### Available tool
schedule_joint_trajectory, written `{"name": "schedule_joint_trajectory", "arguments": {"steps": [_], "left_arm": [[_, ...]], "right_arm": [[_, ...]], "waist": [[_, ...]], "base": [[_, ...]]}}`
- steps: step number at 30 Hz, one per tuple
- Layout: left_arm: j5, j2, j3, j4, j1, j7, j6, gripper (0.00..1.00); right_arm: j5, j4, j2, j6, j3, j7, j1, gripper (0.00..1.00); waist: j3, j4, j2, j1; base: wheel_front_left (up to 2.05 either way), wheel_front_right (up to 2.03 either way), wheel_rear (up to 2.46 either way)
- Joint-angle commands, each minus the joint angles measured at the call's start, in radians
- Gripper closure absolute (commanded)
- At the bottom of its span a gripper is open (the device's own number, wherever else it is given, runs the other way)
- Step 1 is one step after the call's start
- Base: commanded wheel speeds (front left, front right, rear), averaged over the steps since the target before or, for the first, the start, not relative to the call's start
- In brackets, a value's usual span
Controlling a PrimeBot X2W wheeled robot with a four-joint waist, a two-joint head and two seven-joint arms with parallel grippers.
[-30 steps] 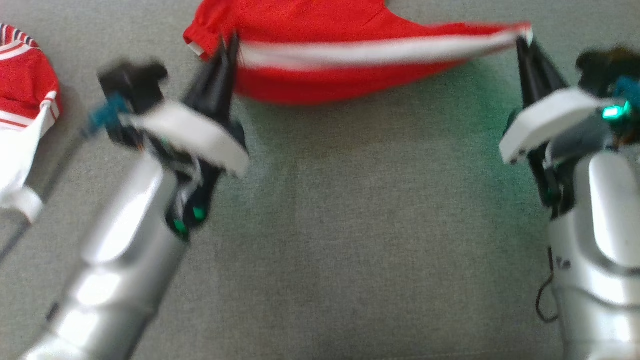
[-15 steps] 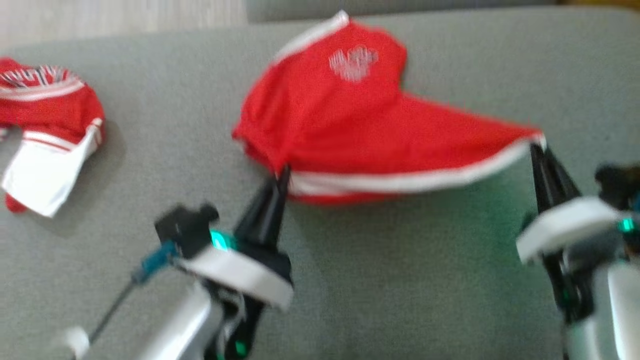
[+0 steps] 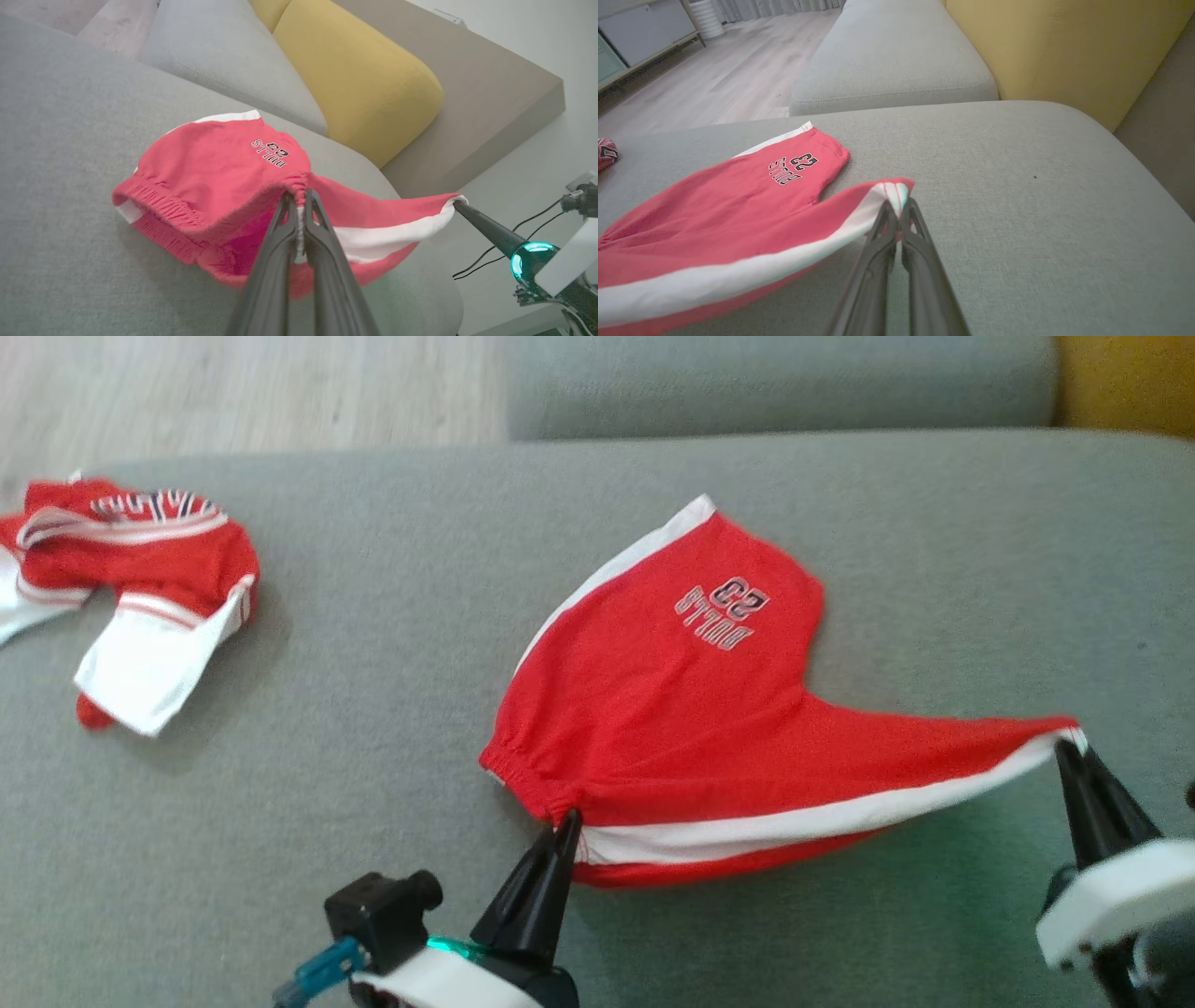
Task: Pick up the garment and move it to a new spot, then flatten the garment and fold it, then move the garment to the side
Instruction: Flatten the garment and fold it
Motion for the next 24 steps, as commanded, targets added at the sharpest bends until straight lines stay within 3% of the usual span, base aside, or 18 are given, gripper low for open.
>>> {"name": "schedule_joint_trajectory", "arguments": {"steps": [1, 7, 14, 24], "left_arm": [[-0.006, -0.007, 0.027, -0.018, -0.041, -0.005, -0.002, 1.0], [-0.057, -0.089, 0.04, 0.09, -0.101, -0.019, -0.031, 1.0], [-0.109, -0.186, 0.076, 0.252, -0.23, -0.029, -0.066, 1.0], [-0.203, -0.244, 0.107, 0.446, -0.406, -0.048, -0.08, 1.0]], "right_arm": [[-0.015, -0.03, -0.014, 0.008, 0.02, 0.012, -0.079, 1.0], [-0.029, 0.099, -0.088, 0.008, 0.057, 0.098, -0.283, 1.0], [-0.013, 0.335, -0.18, 0.008, 0.161, 0.178, -0.564, 1.0], [-0.029, 0.64, -0.224, 0.008, 0.246, 0.211, -0.87, 1.0]], "waist": [[0.036, 0.03, 0.0, 0.0], [0.122, 0.104, 0.0, 0.0], [0.182, 0.189, 0.0, 0.0], [0.258, 0.256, 0.0, 0.0]], "base": [[0.0, 0.0, 0.0], [0.0, 0.0, 0.0], [0.0, 0.0, 0.0], [0.0, 0.0, 0.0]]}}
